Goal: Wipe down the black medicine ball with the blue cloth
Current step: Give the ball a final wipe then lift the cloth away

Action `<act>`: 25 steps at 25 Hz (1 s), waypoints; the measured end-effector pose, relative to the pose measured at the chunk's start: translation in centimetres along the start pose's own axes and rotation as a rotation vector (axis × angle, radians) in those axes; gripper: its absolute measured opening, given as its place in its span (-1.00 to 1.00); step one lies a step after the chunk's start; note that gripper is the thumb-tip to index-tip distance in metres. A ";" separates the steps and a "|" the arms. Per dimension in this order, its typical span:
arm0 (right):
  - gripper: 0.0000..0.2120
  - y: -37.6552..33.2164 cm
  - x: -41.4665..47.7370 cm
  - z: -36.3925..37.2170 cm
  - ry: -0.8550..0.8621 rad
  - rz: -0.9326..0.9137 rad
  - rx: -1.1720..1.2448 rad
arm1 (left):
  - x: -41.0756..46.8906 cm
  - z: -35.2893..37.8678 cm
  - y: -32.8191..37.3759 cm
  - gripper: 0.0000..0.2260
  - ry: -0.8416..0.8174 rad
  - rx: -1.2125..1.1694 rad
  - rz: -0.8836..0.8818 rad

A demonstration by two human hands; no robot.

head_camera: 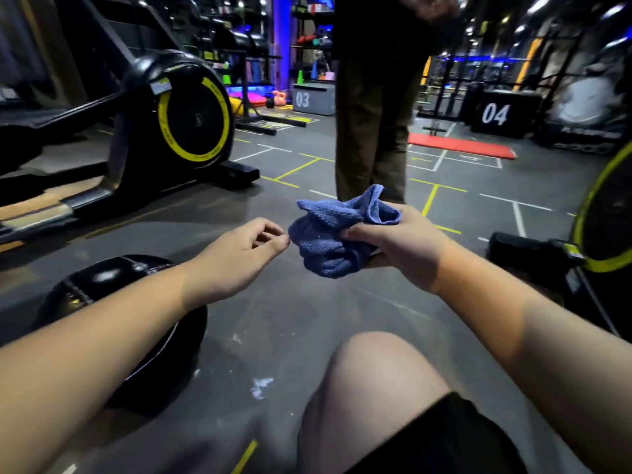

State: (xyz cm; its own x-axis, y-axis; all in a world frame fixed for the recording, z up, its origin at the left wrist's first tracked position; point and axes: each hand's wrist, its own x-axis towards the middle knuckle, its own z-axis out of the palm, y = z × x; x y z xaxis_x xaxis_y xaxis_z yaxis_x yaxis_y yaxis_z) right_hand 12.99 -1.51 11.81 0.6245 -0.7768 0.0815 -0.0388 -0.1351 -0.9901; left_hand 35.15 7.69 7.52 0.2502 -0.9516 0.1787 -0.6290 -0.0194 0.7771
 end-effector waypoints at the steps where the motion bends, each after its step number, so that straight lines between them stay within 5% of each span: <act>1: -0.74 0.4 -0.7 -0.8 0.056 -0.003 0.015 | 0.6 0.8 0.4 -0.75 -0.022 0.066 0.025; 8: -0.75 2.9 -6.5 -6.2 0.294 -0.069 -0.005 | 4.0 7.1 6.1 -0.51 -0.211 0.488 0.295; 14: -0.79 4.7 -12.9 -9.8 0.535 -0.025 -0.126 | 5.1 13.7 11.4 -0.52 -0.381 0.691 0.436; 19: -0.81 6.6 -18.9 -13.3 0.794 -0.003 -0.119 | 3.5 20.9 13.9 -0.46 -0.404 0.566 0.504; 25: -0.86 9.2 -24.9 -15.2 0.876 0.118 -0.050 | -1.4 26.5 13.0 -0.43 -0.538 0.418 0.522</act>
State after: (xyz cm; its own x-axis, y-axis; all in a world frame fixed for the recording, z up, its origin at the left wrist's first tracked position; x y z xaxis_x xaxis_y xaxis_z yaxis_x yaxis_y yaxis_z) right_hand -14.72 7.24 2.44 -0.2072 -0.9766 0.0580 -0.1121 -0.0352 -0.9931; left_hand 7.16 0.62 1.40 -0.4632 -0.8842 0.0593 -0.8125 0.4505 0.3701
